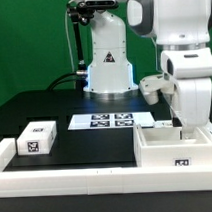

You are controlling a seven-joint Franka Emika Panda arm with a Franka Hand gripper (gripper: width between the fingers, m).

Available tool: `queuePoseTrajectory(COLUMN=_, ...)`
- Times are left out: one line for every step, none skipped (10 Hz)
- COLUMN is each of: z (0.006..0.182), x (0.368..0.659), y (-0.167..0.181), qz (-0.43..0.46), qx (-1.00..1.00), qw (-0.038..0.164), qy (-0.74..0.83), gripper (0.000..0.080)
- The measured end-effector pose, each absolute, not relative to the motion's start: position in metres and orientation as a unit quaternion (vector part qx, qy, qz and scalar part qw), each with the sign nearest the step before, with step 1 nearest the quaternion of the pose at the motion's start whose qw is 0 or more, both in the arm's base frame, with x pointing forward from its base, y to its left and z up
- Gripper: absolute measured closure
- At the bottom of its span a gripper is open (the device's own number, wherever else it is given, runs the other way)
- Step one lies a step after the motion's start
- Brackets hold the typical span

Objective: Assemble cabinet

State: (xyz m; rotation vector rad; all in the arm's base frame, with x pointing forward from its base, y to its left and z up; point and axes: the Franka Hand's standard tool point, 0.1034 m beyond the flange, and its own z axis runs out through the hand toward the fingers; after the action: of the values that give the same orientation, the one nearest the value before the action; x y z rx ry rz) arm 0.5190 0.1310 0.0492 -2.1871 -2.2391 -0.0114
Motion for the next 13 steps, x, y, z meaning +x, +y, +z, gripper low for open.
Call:
queuePoseTrajectory(z=0.06, x=0.509, y=0.134, qz=-0.005, qx=-0.7, qw=0.002, qy=-0.714, gripper=0.0151)
queuePoseTrajectory(z=0.07, x=0.499, y=0.138, qz=-0.005, qx=-0.7, qw=-0.001, qy=-0.714, gripper=0.0151)
queuePoseTrajectory(z=0.076, x=0.488, y=0.144, qz=-0.005, qx=-0.706, qw=-0.002, qy=-0.709, gripper=0.0151)
queuePoseTrajectory(z=0.077, x=0.475, y=0.154, qz=-0.003, qx=-0.705, qw=0.001, qy=-0.709, gripper=0.0151)
queuePoseTrajectory(z=0.075, x=0.465, y=0.165, qz=-0.002, qx=-0.699, qw=0.006, qy=-0.715, gripper=0.0151)
queuePoseTrajectory(z=0.074, x=0.458, y=0.175, qz=-0.006, qx=-0.694, qw=0.008, qy=-0.72, gripper=0.0151)
queuePoseTrajectory(z=0.071, x=0.448, y=0.186, qz=-0.009, qx=-0.69, qw=0.012, qy=-0.724, gripper=0.0151)
queuePoseTrajectory(z=0.063, x=0.444, y=0.19, qz=-0.012, qx=-0.682, qw=0.017, qy=-0.732, gripper=0.0151)
queuePoseTrajectory(z=0.056, x=0.444, y=0.184, qz=-0.01, qx=-0.685, qw=0.02, qy=-0.728, gripper=0.0151)
queuePoseTrajectory(z=0.059, x=0.446, y=0.185, qz=-0.011, qx=-0.687, qw=0.019, qy=-0.727, gripper=0.0151)
queuePoseTrajectory(z=0.059, x=0.445, y=0.185, qz=-0.011, qx=-0.687, qw=0.019, qy=-0.727, gripper=0.0151)
queuePoseTrajectory(z=0.058, x=0.445, y=0.184, qz=-0.01, qx=-0.687, qw=0.02, qy=-0.726, gripper=0.0151)
queuePoseTrajectory(z=0.056, x=0.444, y=0.184, qz=-0.01, qx=-0.687, qw=0.02, qy=-0.726, gripper=0.0151)
